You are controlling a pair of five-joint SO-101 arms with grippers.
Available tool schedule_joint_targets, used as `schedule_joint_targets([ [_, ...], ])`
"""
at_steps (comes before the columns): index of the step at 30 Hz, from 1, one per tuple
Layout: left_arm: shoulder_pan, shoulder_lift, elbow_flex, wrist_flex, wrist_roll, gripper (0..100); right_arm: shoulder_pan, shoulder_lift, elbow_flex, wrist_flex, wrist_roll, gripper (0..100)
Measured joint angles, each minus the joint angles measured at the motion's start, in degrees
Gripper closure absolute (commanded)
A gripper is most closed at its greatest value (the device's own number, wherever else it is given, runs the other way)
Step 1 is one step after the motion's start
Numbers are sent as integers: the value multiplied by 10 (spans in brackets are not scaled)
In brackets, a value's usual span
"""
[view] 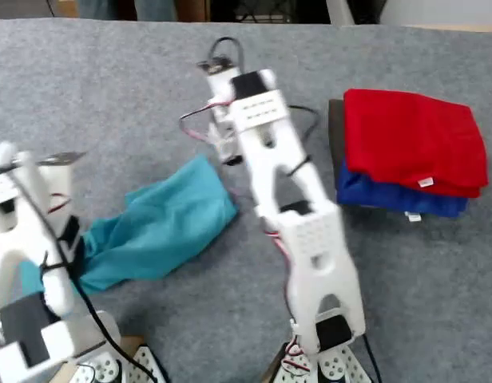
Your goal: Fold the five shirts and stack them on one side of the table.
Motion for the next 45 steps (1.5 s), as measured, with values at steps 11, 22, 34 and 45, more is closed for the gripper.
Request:
schedule_joint_targets([
  [11,-152,-21,25,3,-150,971,-4,-293,467,-84,97,976],
  [22,-156,-27,42,3,-185,971,-127,-155,304,-142,-84,706],
  [34,-165,-27,34,3,-185,971,-148,212,-142,-100,-145,794],
  [45,-166,-28,33,3,-185,971,-147,289,-325,-4,-149,984],
])
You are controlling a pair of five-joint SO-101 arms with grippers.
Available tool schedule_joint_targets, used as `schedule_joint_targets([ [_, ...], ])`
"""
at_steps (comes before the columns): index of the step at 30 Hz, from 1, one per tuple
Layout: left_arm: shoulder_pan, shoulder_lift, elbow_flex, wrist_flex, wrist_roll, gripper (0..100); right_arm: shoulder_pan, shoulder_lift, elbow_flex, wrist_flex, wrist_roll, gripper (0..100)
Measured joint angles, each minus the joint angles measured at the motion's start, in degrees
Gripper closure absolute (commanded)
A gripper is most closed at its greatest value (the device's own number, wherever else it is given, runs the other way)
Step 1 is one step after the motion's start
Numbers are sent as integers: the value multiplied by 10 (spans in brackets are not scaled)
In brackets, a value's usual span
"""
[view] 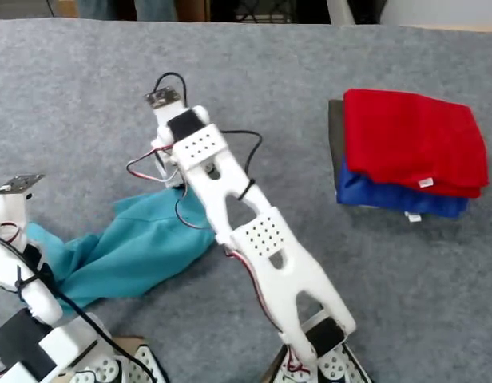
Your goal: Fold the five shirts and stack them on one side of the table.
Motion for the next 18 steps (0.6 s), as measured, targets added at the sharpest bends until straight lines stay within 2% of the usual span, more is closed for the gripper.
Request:
schedule_joint_targets([
  [4,0,0,0,0,0,971,-2,-51,9,0,0,984],
  [14,1,0,0,0,0,971,-2,-240,149,1,0,984],
  [18,39,0,0,0,0,971,-2,-324,150,1,0,984],
])
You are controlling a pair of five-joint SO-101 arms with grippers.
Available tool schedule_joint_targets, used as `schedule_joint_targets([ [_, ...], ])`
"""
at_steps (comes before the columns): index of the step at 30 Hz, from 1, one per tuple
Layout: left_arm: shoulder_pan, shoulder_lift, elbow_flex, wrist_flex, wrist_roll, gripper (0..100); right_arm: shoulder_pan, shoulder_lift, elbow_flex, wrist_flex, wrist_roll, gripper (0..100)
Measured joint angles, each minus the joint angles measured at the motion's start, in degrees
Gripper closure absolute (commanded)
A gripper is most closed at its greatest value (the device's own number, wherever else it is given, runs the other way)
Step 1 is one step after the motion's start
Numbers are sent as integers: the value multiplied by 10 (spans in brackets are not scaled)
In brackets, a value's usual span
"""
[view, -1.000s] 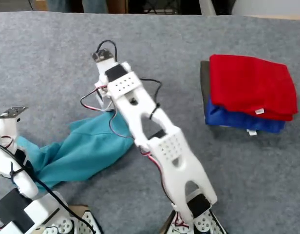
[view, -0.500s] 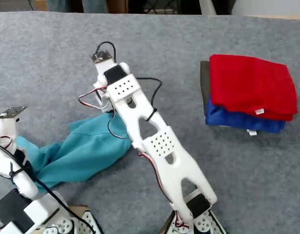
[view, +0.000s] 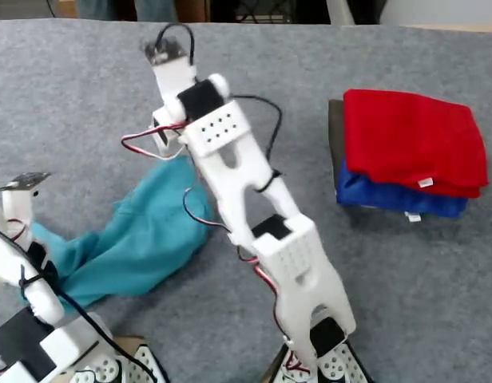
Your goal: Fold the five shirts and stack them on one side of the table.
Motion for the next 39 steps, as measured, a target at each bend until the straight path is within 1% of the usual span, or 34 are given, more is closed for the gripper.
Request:
schedule_joint_targets([
  [2,27,0,-2,0,4,970,5,-39,0,1,0,984],
  [4,60,0,-15,0,30,970,17,-69,3,-1,4,984],
  [6,99,0,-34,-12,73,970,29,-83,5,-17,23,984],
  [8,138,0,-57,-50,139,970,42,-82,5,-53,39,984],
  [12,195,0,-77,-157,285,970,77,-25,6,-178,58,984],
  [16,211,1,-81,-263,401,970,96,88,7,-337,60,979],
  [18,212,4,-81,-304,443,955,96,139,7,-398,60,945],
  [21,213,33,-81,-328,484,841,94,192,8,-429,58,825],
  [23,208,63,-81,-319,493,773,96,199,3,-404,24,729],
  [25,193,96,-81,-298,494,759,104,199,-23,-353,-29,649],
  [27,177,122,-86,-273,495,769,114,199,-63,-293,-51,613],
  [28,169,134,-98,-264,495,774,115,199,-85,-258,-51,616],
  [29,163,142,-108,-251,491,781,115,199,-108,-222,-51,626],
  [31,157,157,-132,-216,460,805,103,199,-155,-139,-48,665],
  [34,157,175,-165,-160,400,854,61,199,-189,-27,-47,770],
  [36,157,187,-175,-128,372,902,28,199,-187,-11,-50,849],
  [38,166,206,-178,-105,352,962,-1,199,-185,-5,-74,910],
  [39,171,216,-179,-98,344,976,-17,199,-178,-4,-81,936],
])
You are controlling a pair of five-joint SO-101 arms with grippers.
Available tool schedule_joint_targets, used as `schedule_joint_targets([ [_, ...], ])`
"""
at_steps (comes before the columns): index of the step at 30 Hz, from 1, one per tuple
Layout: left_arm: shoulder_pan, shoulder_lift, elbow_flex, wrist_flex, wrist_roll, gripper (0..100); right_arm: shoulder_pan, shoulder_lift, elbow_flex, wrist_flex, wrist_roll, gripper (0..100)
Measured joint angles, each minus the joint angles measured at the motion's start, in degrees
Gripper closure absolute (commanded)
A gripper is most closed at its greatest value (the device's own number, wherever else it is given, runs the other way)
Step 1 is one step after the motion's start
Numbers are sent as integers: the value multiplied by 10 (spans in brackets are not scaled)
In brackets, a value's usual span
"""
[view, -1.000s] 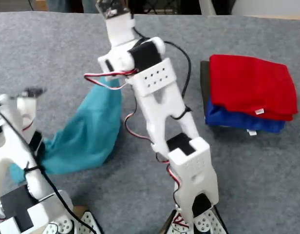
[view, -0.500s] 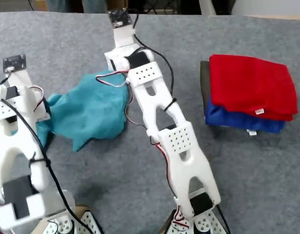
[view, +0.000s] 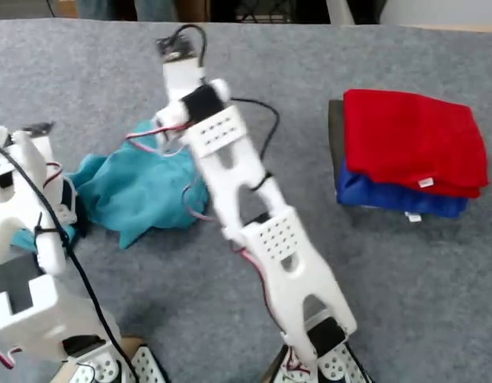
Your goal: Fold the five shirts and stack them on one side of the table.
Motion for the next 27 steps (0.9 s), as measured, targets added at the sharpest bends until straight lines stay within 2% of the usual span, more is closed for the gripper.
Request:
schedule_joint_targets([
  [2,-1,23,0,6,-8,966,-22,13,18,0,-7,979],
  [8,-22,97,0,11,-18,971,-22,67,74,4,-10,983],
  [12,-55,106,-4,25,-69,971,-22,62,162,4,-23,983],
  [18,-103,107,-8,58,-158,971,-55,-63,416,4,-25,983],
  [21,-122,107,-8,64,-187,971,-68,-126,523,2,-1,980],
  [24,-138,107,-17,72,-206,971,-58,-173,550,1,33,962],
  [27,-144,107,-36,77,-208,971,-25,-207,535,0,75,880],
])
